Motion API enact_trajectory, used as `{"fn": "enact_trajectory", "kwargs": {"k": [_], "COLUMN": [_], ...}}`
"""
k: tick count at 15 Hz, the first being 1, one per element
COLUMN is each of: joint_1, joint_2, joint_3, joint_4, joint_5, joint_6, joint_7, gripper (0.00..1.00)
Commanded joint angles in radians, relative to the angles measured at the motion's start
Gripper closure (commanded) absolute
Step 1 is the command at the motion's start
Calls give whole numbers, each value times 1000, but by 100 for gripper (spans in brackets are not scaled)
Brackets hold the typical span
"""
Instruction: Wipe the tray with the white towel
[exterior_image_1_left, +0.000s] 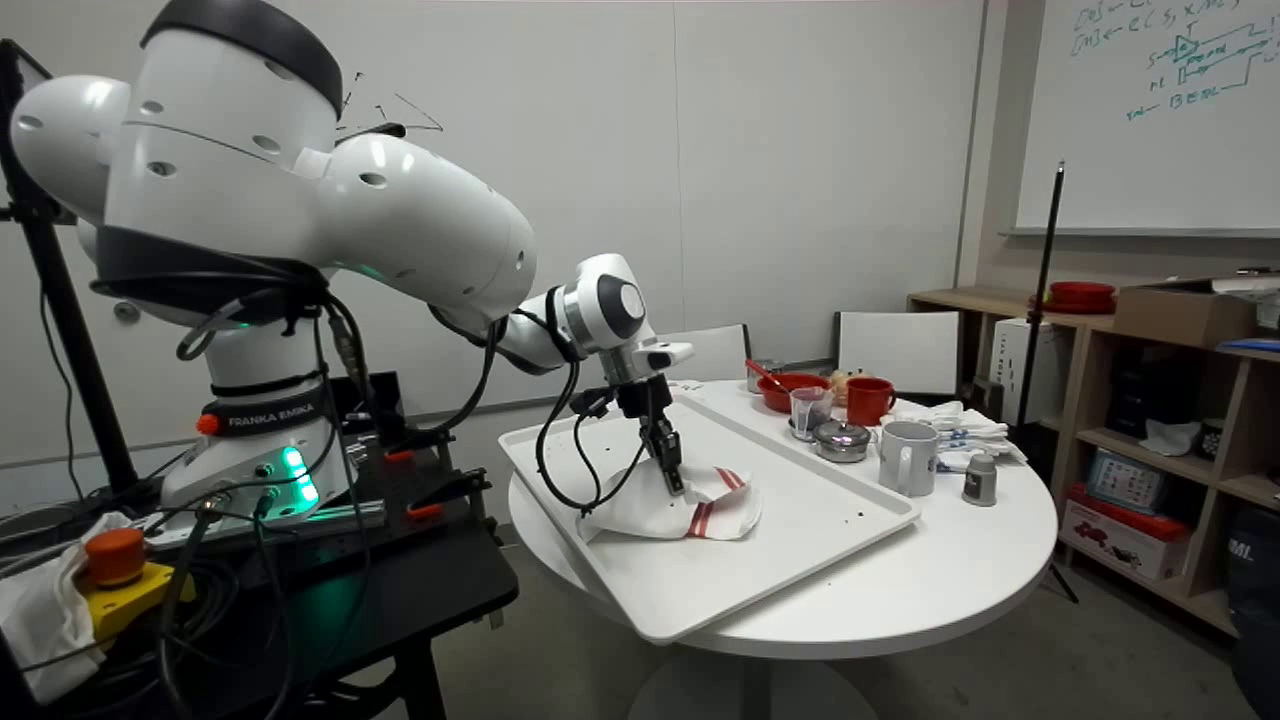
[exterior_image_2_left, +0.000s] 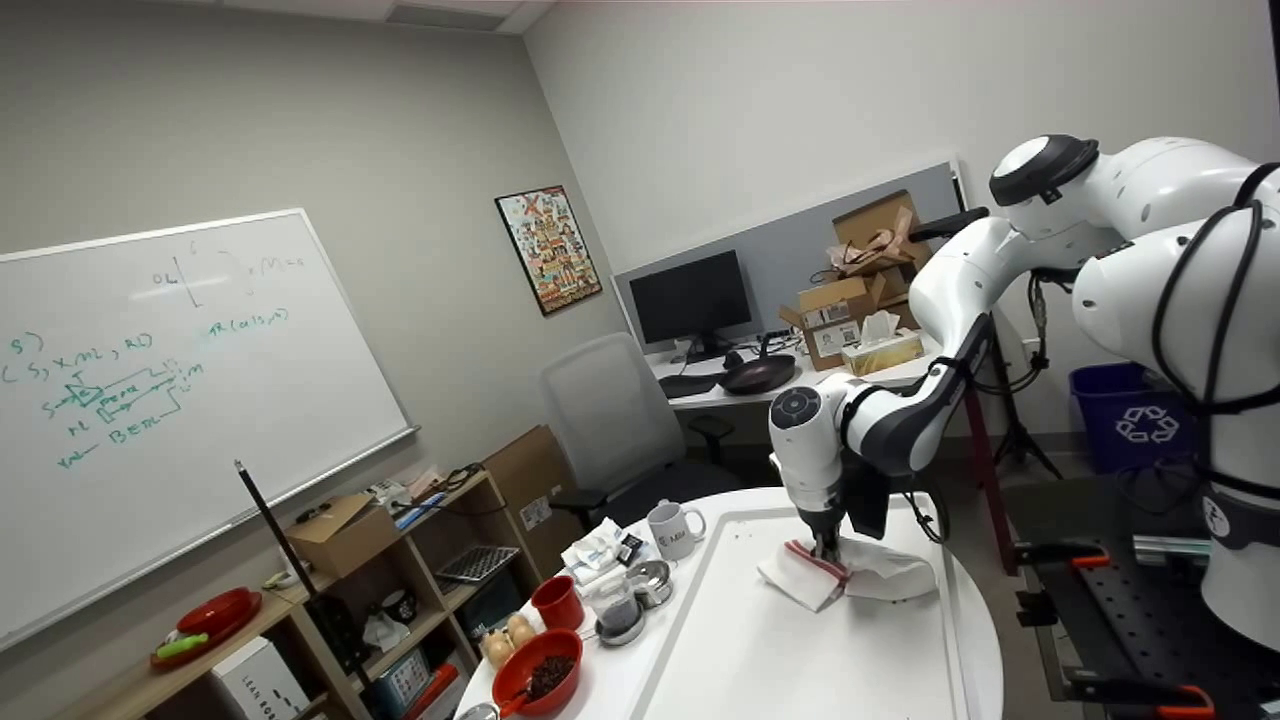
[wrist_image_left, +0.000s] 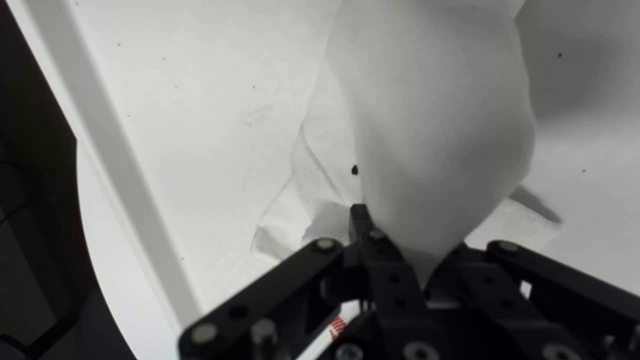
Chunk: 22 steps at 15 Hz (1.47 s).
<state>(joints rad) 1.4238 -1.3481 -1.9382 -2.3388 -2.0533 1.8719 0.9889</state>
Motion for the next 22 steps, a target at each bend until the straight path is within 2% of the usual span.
{"fn": "enact_trajectory", "kwargs": {"k": [1,8,22], "joint_1": [30,109,332], "joint_2": [-54,-93,-145], "joint_3": [6,-13,-57], "joint_4": [23,42,92], "joint_5": [25,16,-39], "joint_6": [-51,-117,-255], "joint_7": [-41,-46,-22], "gripper": [97,97,97]}}
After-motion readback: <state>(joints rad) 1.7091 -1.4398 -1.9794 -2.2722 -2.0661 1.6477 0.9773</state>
